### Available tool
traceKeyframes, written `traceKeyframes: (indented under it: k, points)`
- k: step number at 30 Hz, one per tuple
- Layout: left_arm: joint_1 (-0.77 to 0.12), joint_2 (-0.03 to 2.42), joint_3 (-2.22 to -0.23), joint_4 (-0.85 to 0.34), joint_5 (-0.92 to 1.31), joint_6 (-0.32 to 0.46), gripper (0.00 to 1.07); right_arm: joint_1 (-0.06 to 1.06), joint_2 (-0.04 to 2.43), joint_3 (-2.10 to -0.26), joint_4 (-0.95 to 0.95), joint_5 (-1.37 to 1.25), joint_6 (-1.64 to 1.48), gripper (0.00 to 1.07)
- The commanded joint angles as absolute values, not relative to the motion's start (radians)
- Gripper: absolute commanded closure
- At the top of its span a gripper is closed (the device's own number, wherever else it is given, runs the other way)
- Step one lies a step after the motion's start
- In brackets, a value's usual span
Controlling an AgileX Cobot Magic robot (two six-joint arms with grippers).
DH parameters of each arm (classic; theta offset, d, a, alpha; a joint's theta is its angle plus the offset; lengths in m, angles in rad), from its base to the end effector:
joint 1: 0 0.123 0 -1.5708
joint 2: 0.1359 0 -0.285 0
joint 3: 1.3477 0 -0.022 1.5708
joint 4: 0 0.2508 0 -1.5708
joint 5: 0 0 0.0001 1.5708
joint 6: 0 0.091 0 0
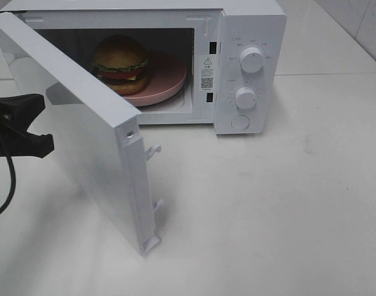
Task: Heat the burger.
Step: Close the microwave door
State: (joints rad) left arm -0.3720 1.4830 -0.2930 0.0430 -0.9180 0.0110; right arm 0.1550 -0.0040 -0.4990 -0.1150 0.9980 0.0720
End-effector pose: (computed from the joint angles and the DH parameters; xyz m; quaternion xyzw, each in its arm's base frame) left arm 0.2186 -0.0886 0.1769 0.1670 0.7511 -0.1194 0.6275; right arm -0.0018 -0.0092 0.2826 -0.0341 0.8336 0.0050 0.5513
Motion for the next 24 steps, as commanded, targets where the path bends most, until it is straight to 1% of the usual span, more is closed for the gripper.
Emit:
traceKeyframes:
  k: [1,2,4,5,6,8,9,18,24]
  points:
    - [-0.456,1.536,-0.305,-0.102,-1.001,0.075,1.07,0.152,-0.031,-0.498,-0.116,0.998,0.076,0.34]
    - [-0.456,1.536,-0.305,-0.102,-1.001,0.075,1.07,0.152,-0.031,-0.498,-0.116,0.998,0.076,0.34]
    - [-0.51,1.571,-0.327,-0.182,-1.012,0.109,1.07,0.152,-0.031,-0.498,-0.116,0.998,0.076,0.34]
    - [-0.51,1.571,-0.327,-0.182,-1.012,0.109,1.07,0.152,-0.031,-0.498,-0.116,0.998,0.076,0.34]
    - [-0.542,1.591,-0.347,-0.225,-1.011,0.119,1.07,0.152,-0.031,-0.498,-0.116,0.998,0.076,0.34]
    - [-0.556,1.601,-0.36,-0.247,-1.01,0.121,1.07,0.152,-0.031,-0.498,-0.116,0.998,0.076,0.34]
    - [-0.579,1.619,-0.389,-0.283,-1.011,0.126,1.07,0.152,-0.031,-0.498,-0.116,0.998,0.076,0.34]
    - [-0.645,1.687,-0.518,-0.362,-0.984,0.134,1.07,0.152,-0.031,-0.498,-0.116,0.998,0.076,0.34]
    - [-0.662,1.732,-0.612,-0.373,-0.923,0.144,1.07,0.152,-0.031,-0.498,-0.116,0.998,0.076,0.34]
